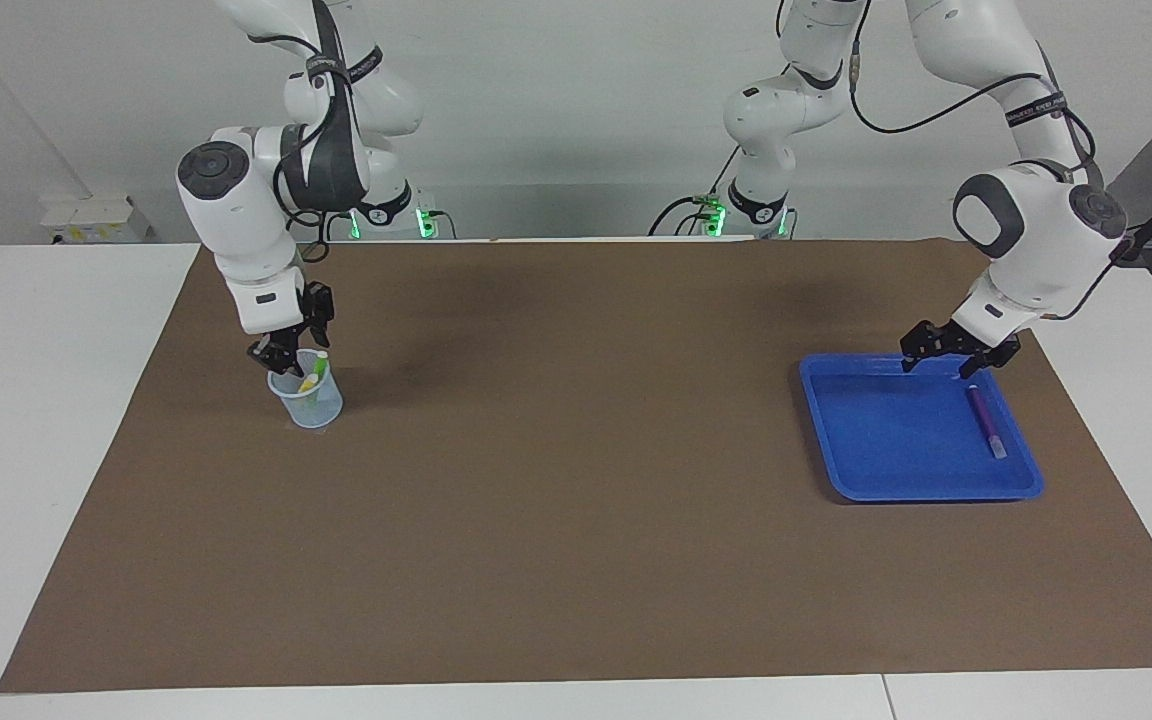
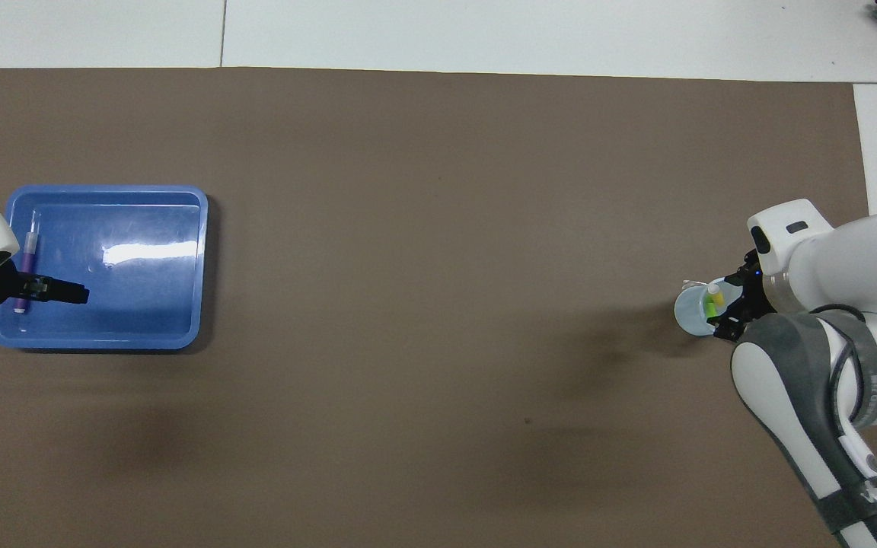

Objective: Transfer and insert pens with both arms
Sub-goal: 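Insert the yellow pen into the white cup with the right gripper, then withdraw the right gripper from the cup toward the table center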

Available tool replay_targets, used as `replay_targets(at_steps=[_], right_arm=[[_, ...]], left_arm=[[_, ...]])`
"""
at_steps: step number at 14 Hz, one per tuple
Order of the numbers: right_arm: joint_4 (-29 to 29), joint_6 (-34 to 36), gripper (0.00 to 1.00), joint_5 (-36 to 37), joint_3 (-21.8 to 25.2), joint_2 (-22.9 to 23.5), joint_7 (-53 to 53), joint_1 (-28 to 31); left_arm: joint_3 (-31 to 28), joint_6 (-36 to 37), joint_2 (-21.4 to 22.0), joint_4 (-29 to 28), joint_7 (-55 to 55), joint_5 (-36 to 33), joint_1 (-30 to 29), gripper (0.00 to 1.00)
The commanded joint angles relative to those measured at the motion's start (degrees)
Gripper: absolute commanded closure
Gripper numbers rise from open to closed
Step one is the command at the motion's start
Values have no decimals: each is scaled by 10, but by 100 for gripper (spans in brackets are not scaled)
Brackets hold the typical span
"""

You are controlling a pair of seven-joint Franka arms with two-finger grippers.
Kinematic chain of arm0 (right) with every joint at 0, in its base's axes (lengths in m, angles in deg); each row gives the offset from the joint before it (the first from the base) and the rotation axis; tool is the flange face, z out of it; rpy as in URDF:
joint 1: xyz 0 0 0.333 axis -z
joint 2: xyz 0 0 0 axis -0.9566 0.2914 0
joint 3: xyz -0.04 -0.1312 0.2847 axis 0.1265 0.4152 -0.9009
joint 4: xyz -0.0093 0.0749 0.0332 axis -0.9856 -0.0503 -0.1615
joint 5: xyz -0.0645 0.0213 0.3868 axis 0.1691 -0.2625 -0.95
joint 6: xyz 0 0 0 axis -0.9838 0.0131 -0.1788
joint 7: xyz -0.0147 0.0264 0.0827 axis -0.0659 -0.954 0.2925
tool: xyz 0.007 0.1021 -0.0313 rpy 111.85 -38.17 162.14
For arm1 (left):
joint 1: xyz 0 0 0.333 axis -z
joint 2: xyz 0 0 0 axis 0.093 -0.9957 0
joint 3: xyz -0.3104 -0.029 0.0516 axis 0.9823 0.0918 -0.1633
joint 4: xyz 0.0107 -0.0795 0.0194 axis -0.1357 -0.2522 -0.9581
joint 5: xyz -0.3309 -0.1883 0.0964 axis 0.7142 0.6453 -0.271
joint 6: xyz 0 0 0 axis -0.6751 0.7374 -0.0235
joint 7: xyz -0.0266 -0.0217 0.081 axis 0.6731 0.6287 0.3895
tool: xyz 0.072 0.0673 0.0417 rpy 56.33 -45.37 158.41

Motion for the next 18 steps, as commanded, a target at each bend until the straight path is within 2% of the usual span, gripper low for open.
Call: replay_targets(at_steps=[1,3,6,8,12,18], right_arm=[[-6,6,0,-32,-6,-11,-8,0],[-27,36,0,-73,-16,-11,-33,-9],[-66,102,0,-99,-18,-9,-177,-52],[-79,131,0,-154,-18,-9,-264,-79],[-79,133,0,-256,-19,-12,-410,-118],[-79,123,0,-382,-19,-14,-700,-165]], left_arm=[[-1,-12,-23,13,51,-18,-18,5],[-1,-24,-37,13,78,-18,-28,0],[-1,-56,-68,19,97,-18,-40,0],[-1,-75,-84,25,99,-18,-40,0],[-1,-92,-113,45,100,-18,-48,0],[-1,-95,-144,79,105,-18,-49,0]])
